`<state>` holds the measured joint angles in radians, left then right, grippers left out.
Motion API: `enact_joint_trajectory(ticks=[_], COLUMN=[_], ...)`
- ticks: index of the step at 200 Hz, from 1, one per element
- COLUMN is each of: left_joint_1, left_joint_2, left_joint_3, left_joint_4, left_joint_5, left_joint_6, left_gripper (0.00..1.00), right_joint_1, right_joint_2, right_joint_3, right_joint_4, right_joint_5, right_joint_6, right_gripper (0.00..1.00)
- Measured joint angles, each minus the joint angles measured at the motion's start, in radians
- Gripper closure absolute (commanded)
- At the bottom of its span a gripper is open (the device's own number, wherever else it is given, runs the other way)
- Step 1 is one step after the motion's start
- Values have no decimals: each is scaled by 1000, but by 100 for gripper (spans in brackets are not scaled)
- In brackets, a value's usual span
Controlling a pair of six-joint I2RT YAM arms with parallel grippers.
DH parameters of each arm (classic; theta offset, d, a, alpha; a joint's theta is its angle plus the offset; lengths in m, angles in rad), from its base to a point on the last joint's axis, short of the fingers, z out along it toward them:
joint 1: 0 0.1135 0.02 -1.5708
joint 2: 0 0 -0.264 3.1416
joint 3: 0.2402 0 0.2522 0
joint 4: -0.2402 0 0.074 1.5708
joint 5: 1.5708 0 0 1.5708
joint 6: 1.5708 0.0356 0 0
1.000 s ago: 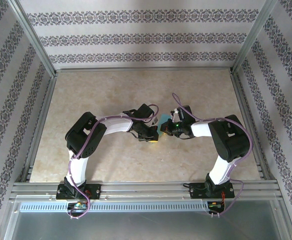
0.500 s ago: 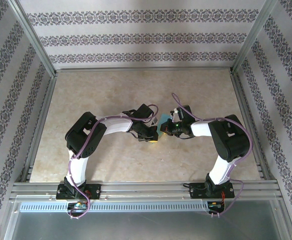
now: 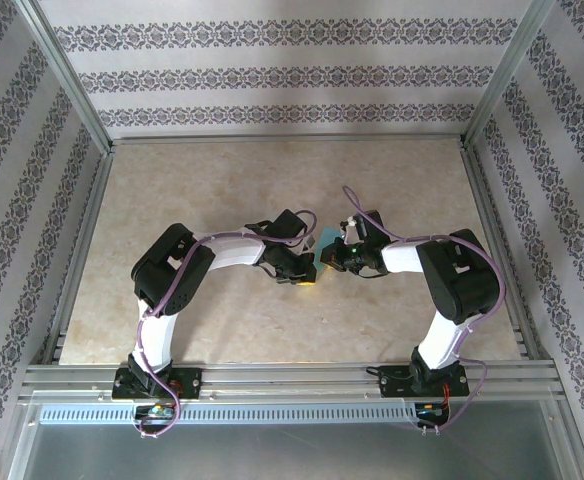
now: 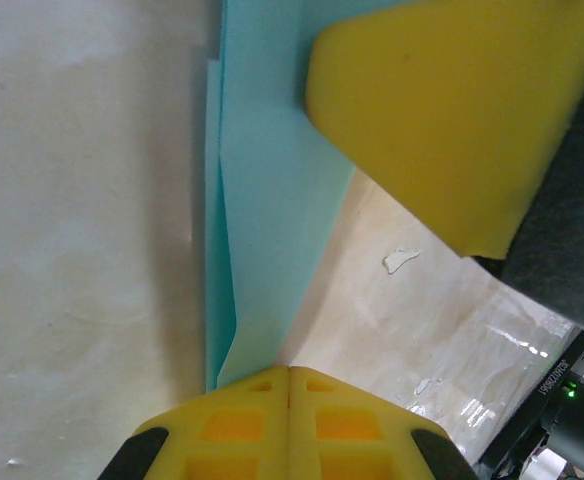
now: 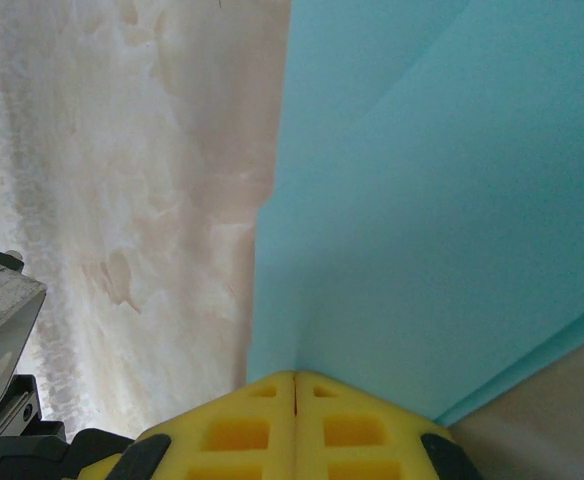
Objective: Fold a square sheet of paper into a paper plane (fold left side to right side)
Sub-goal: Fold the wing for the fifth time at the center of the table.
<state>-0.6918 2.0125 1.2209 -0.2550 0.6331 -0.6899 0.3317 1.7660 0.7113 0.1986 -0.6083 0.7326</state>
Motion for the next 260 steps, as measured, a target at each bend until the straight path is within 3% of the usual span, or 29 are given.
enact_joint_trajectory(ticks=[145,260], left_joint_1=[6,6], left_joint_2=[-28,-129], left_joint_3=[-83,-183], left_joint_4=[105,42], left_joint_5=[18,-29], left_joint_6=[14,108], left_gripper=[99,100], right_joint_1=[0,0], right_joint_2=[2,2], right_joint_3=[15,24], right_joint_4=[-31,-50], right_joint_5=[2,4], right_joint_6=[-26,-33], right_gripper=[100,100])
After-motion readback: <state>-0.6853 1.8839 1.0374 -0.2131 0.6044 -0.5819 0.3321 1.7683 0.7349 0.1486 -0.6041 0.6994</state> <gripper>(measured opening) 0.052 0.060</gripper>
